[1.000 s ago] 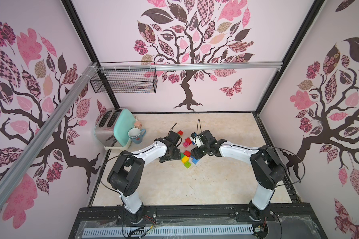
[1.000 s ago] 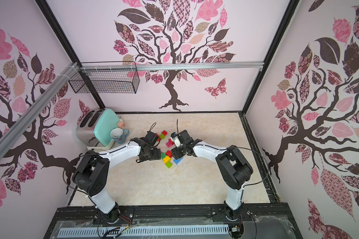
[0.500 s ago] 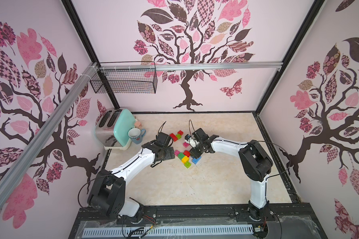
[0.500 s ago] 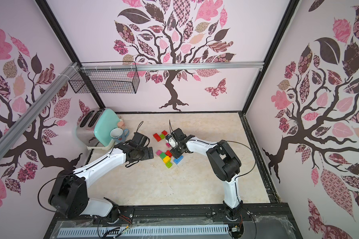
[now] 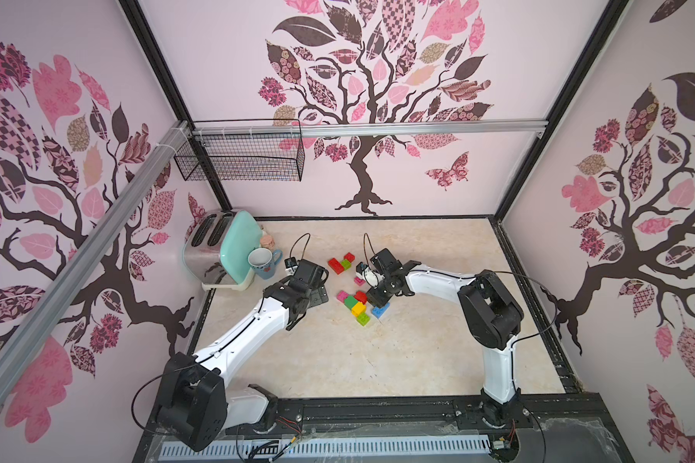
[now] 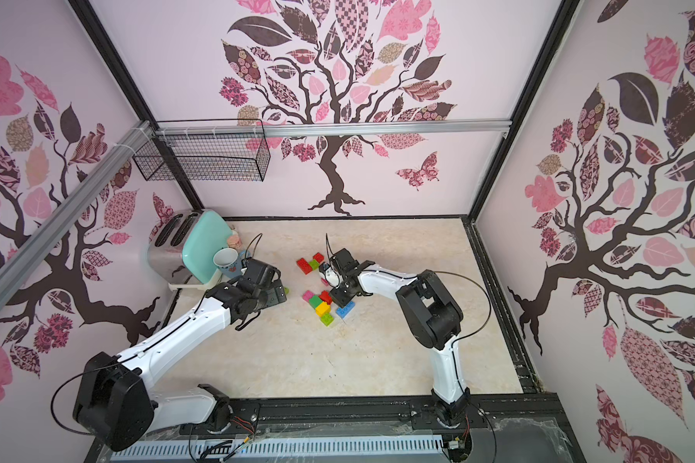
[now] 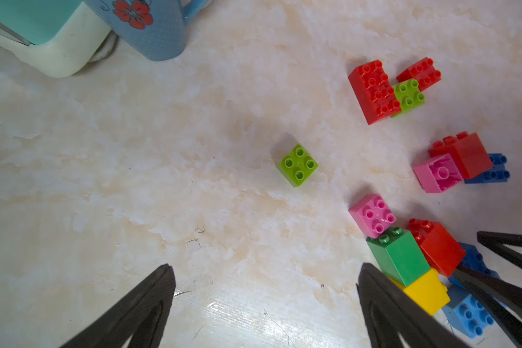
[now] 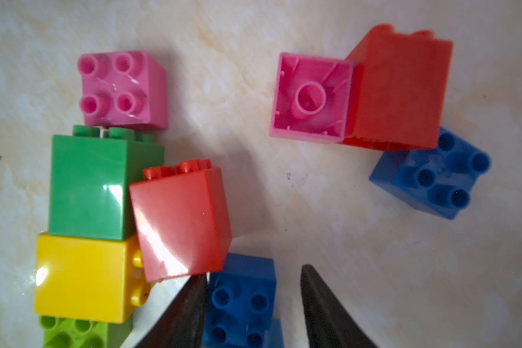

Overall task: Assemble the number 4 with lego
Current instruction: Pick up the lego brick from the center of the board.

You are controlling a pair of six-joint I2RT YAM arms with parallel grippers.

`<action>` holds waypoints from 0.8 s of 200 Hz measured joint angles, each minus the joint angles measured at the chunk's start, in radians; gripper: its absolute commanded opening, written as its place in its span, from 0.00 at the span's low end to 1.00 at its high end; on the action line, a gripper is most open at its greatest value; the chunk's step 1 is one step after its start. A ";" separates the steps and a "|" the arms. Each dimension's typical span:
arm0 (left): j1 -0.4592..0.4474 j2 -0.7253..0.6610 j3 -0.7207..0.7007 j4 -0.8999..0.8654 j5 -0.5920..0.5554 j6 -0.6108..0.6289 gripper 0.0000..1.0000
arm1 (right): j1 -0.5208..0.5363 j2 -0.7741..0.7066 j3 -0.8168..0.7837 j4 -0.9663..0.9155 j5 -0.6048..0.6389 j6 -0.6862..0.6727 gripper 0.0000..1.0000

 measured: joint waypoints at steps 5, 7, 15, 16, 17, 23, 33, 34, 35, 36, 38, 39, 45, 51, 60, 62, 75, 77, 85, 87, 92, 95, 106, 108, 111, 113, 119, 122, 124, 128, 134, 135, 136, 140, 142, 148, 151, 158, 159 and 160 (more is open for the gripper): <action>0.000 -0.002 -0.001 -0.001 -0.007 -0.004 0.98 | 0.000 0.000 0.000 0.002 0.001 0.002 0.40; 0.000 -0.002 -0.001 -0.002 -0.010 -0.006 0.98 | 0.000 0.000 0.000 0.002 0.003 0.004 0.39; 0.000 -0.002 -0.001 -0.006 -0.023 -0.017 0.98 | 0.001 0.000 0.000 0.007 0.005 0.008 0.34; 0.000 -0.002 -0.001 -0.006 -0.024 -0.019 0.98 | 0.001 0.000 0.000 0.007 0.005 0.003 0.34; 0.000 -0.002 -0.001 -0.007 -0.025 -0.020 0.97 | 0.001 0.000 0.000 0.008 0.005 0.004 0.34; 0.000 -0.002 -0.001 -0.011 -0.035 -0.029 0.97 | 0.002 0.000 0.000 0.011 0.006 0.009 0.33; 0.000 -0.002 -0.001 -0.019 -0.050 -0.043 0.97 | 0.002 0.000 -0.001 0.018 0.006 0.019 0.33; 0.000 -0.002 -0.001 -0.020 -0.051 -0.045 0.97 | 0.002 0.000 -0.002 0.019 0.006 0.020 0.33; 0.000 -0.002 -0.001 -0.021 -0.053 -0.047 0.97 | 0.002 0.000 -0.002 0.019 0.006 0.020 0.33; 0.000 -0.002 -0.001 -0.021 -0.055 -0.047 0.97 | 0.002 0.000 -0.002 0.019 0.006 0.019 0.33; 0.000 -0.002 -0.001 -0.023 -0.058 -0.050 0.97 | 0.002 0.000 -0.002 0.021 0.006 0.021 0.34; 0.000 -0.002 -0.001 -0.024 -0.059 -0.051 0.97 | 0.003 0.000 -0.002 0.021 0.006 0.021 0.34; 0.000 -0.002 -0.001 -0.029 -0.067 -0.056 0.97 | 0.003 0.000 -0.002 0.023 0.007 0.023 0.33; 0.000 -0.002 -0.001 -0.034 -0.074 -0.063 0.97 | 0.003 0.000 -0.002 0.026 0.007 0.024 0.34; 0.000 -0.002 -0.001 -0.040 -0.083 -0.071 0.97 | 0.003 0.000 -0.002 0.027 0.007 0.027 0.34; 0.000 -0.002 -0.001 -0.042 -0.084 -0.073 0.96 | 0.003 0.000 -0.002 0.027 0.008 0.027 0.35; 0.000 -0.002 -0.001 -0.046 -0.092 -0.079 0.97 | 0.003 0.000 -0.004 0.031 0.007 0.033 0.36; 0.000 -0.002 -0.001 -0.046 -0.092 -0.079 0.96 | 0.003 0.000 -0.005 0.032 0.007 0.034 0.36; 0.000 -0.003 -0.002 -0.045 -0.091 -0.078 0.97 | 0.003 0.000 -0.009 0.037 0.008 0.035 0.37; 0.000 -0.003 -0.002 -0.044 -0.091 -0.077 0.97 | 0.003 0.000 -0.010 0.038 0.008 0.035 0.37; 0.000 -0.003 -0.005 -0.042 -0.089 -0.076 0.97 | 0.003 0.000 -0.011 0.041 0.008 0.036 0.38; 0.000 -0.004 -0.006 -0.041 -0.089 -0.074 0.97 | 0.003 -0.001 -0.013 0.042 0.008 0.036 0.39; 0.000 -0.008 -0.016 -0.037 -0.081 -0.067 0.97 | 0.003 -0.001 -0.014 0.044 0.010 0.037 0.46; 0.000 -0.009 -0.017 -0.037 -0.080 -0.066 0.97 | 0.003 -0.001 -0.014 0.045 0.011 0.036 0.47; 0.000 -0.011 -0.020 -0.034 -0.078 -0.061 0.97 | 0.003 -0.001 -0.015 0.045 0.014 0.043 0.49; 0.000 -0.012 -0.022 -0.033 -0.076 -0.061 0.97 | 0.003 -0.001 -0.016 0.045 0.014 0.037 0.50; 0.000 -0.016 -0.027 -0.028 -0.070 -0.054 0.97 | 0.003 -0.001 -0.018 0.045 0.016 0.040 0.52; 0.000 -0.019 -0.031 -0.025 -0.066 -0.051 0.97 | 0.003 -0.001 -0.018 0.045 0.015 0.038 0.52; 0.000 -0.021 -0.032 -0.023 -0.065 -0.050 0.97 | 0.003 -0.001 -0.019 0.045 0.016 0.042 0.52; 0.000 -0.025 -0.037 -0.019 -0.062 -0.046 0.97 | 0.003 -0.001 -0.021 0.046 0.018 0.037 0.53; 0.000 -0.031 -0.042 -0.014 -0.058 -0.044 0.98 | 0.003 -0.001 -0.023 0.046 0.021 0.040 0.53; 0.000 -0.031 -0.042 -0.013 -0.058 -0.043 0.98 | 0.003 -0.001 -0.023 0.046 0.021 0.039 0.53; 0.000 -0.033 -0.043 -0.011 -0.056 -0.043 0.98 | 0.003 -0.001 -0.023 0.046 0.021 0.039 0.53; 0.000 -0.037 -0.047 -0.008 -0.054 -0.042 0.98 | 0.003 -0.001 -0.024 0.045 0.023 0.041 0.53; 0.000 -0.039 -0.047 -0.007 -0.053 -0.040 0.98 | 0.003 -0.001 -0.024 0.045 0.022 0.040 0.53; 0.000 -0.043 -0.050 -0.004 -0.049 -0.037 0.98 | 0.003 -0.001 -0.026 0.045 0.025 0.041 0.53; 0.000 -0.045 -0.051 -0.002 -0.047 -0.035 0.98 | 0.003 -0.001 -0.027 0.046 0.026 0.041 0.53; 0.000 -0.049 -0.053 0.003 -0.043 -0.031 0.98 | 0.003 -0.001 -0.028 0.046 0.028 0.041 0.53; 0.000 -0.050 -0.053 0.003 -0.042 -0.031 0.98 | 0.003 -0.001 -0.028 0.046 0.029 0.041 0.53; 0.000 -0.050 -0.053 0.003 -0.042 -0.031 0.98 | 0.003 -0.001 -0.029 0.046 0.029 0.041 0.53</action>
